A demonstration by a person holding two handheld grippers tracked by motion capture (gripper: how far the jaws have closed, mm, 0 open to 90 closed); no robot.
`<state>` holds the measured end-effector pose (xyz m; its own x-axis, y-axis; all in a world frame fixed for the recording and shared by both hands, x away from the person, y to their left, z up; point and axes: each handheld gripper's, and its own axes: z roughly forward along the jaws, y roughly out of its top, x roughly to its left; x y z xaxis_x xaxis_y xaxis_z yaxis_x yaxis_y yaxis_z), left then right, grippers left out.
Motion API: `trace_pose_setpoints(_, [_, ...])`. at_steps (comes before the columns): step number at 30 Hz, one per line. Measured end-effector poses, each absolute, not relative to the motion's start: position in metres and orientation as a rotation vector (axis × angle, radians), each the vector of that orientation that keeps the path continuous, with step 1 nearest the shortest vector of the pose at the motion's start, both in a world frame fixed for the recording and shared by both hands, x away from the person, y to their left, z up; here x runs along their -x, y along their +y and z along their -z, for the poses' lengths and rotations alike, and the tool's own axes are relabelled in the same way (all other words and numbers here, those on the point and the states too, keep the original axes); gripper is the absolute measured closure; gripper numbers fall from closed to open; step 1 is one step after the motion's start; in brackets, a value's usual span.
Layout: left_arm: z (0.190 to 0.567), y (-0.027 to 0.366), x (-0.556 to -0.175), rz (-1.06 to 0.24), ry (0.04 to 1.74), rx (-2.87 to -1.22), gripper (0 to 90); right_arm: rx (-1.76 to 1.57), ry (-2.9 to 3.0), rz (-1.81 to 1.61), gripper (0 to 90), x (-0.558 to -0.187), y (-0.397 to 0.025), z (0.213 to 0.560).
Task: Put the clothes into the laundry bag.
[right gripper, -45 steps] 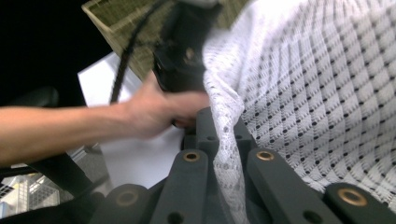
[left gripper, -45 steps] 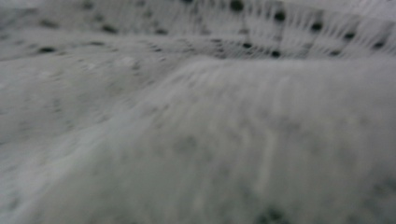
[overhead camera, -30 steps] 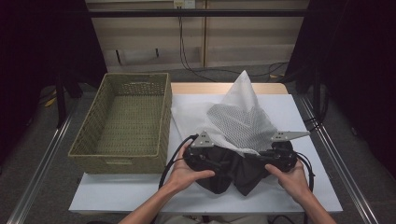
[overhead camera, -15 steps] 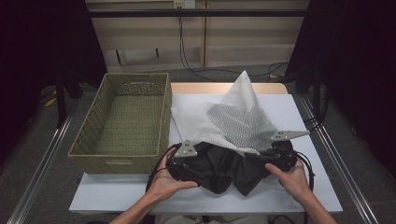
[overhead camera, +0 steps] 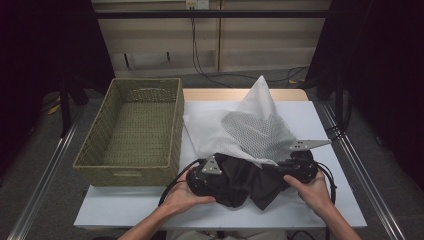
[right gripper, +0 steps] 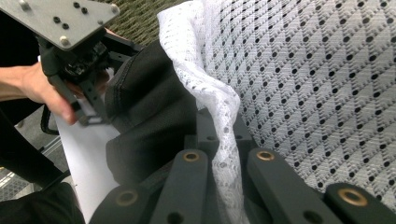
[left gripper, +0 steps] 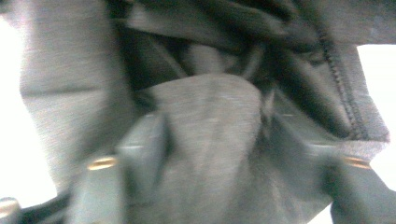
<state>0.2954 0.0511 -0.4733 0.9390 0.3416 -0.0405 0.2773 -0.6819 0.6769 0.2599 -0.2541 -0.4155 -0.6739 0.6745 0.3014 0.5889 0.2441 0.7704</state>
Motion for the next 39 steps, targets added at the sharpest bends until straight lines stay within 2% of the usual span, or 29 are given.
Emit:
trace_pose_setpoints(1, [0.473,0.051,-0.295,-0.115,0.435,-2.36,62.7,-1.216,2.404,-1.426,88.5,-0.26,-0.254,0.416])
trace_pose_setpoints(2, [0.474,0.055,-0.301,-0.049,0.462,-2.339,72.4,-1.212,2.405,-1.427,88.5,-0.261,-0.253,0.416])
trace_pose_setpoints(4, [0.472,0.056,-0.305,-0.022,0.437,-2.355,81.5,-1.211,2.407,-1.426,88.5,-0.261,-0.252,0.415])
trace_pose_setpoints(5, [0.471,0.055,-0.304,0.015,0.452,-2.306,82.9,-1.207,2.408,-1.43,88.5,-0.261,-0.251,0.414])
trace_pose_setpoints(11, [0.455,0.037,-0.294,0.055,0.395,-2.21,84.1,-1.212,2.383,-1.51,88.5,-0.263,-0.25,0.405])
trace_pose_setpoints(17, [0.446,0.012,-0.3,0.114,0.387,-2.071,84.1,-1.177,2.368,-1.564,88.5,-0.259,-0.243,0.393])
trace_pose_setpoints(22, [0.448,-0.012,-0.307,0.085,0.415,-1.998,84.3,-1.148,2.37,-1.601,88.5,-0.255,-0.239,0.386])
trace_pose_setpoints(24, [0.449,-0.022,-0.312,0.033,0.433,-2.001,84.4,-1.131,2.375,-1.61,88.5,-0.252,-0.238,0.383])
trace_pose_setpoints(29, [0.445,-0.027,-0.322,-0.012,0.489,-1.945,84.7,-1.089,2.386,-1.625,88.6,-0.247,-0.236,0.377])
trace_pose_setpoints(34, [0.416,-0.025,-0.334,-0.093,0.551,-1.835,84.8,-1.017,2.362,-1.692,88.6,-0.239,-0.235,0.358])
trace_pose_setpoints(39, [0.398,-0.025,-0.338,-0.134,0.518,-1.85,84.6,-0.971,2.335,-1.759,88.6,-0.233,-0.239,0.344])
